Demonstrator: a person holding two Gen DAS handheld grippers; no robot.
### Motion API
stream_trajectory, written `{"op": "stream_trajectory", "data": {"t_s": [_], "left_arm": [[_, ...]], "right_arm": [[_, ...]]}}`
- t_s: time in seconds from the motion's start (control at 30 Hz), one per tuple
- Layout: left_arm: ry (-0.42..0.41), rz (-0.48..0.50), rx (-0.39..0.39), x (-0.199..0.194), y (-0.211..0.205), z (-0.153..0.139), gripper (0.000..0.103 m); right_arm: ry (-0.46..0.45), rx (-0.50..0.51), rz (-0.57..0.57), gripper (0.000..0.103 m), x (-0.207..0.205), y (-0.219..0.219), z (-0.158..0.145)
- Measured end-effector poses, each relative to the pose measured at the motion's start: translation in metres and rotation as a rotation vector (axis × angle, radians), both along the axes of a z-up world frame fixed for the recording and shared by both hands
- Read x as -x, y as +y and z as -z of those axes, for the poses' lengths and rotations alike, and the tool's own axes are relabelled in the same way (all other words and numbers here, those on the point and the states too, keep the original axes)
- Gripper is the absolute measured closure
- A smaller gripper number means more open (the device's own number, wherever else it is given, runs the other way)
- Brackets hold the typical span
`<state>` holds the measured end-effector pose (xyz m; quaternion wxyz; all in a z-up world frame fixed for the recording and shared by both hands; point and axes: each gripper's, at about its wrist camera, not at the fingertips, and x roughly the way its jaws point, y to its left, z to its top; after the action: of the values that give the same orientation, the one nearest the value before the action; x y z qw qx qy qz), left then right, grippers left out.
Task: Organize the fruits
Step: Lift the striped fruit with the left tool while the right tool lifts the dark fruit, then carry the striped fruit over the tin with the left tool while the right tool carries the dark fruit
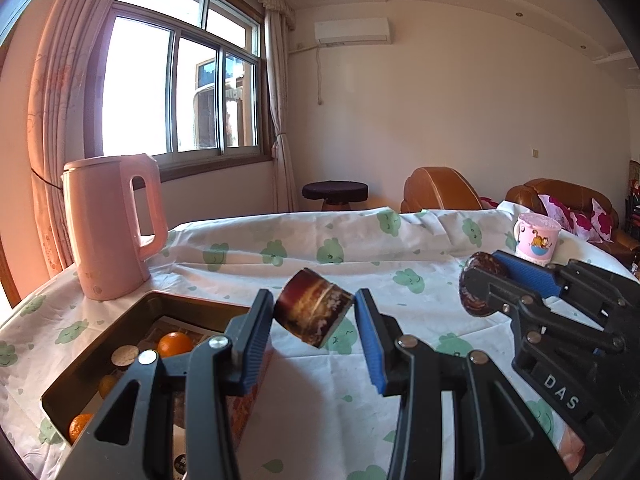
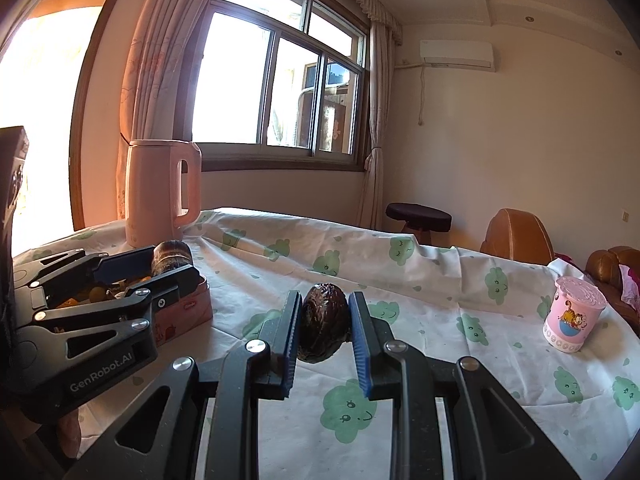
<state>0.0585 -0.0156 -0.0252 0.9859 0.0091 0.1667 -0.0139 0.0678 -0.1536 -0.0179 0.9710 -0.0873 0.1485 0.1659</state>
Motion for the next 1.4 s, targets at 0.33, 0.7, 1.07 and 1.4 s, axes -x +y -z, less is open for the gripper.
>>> {"op": "stream_trajectory", "data": {"t_s": [0.33, 0.7, 1.07, 1.4], "left_arm": [[0.001, -0.020, 0.013, 0.013, 0.019, 0.000, 0.059], [-0.019, -0.089, 0.025, 0.028, 0.053, -0.010, 0.059], [-0.010, -0.158, 0.039, 0.031, 0.086, -0.011, 0.059], [-0.006, -0.201, 0.038, 0.035, 0.108, -0.012, 0.059]], "right_arm": [[0.007, 0.005, -0.068, 0.078, 0.009, 0.026, -0.002], [0.015, -0.006, -0.169, 0.077, 0.014, 0.061, -0.020], [0.016, -0.002, -0.237, 0.077, 0.012, 0.094, -0.031], [0.017, 0.011, -0.278, 0.077, 0.014, 0.119, -0.031]]}}
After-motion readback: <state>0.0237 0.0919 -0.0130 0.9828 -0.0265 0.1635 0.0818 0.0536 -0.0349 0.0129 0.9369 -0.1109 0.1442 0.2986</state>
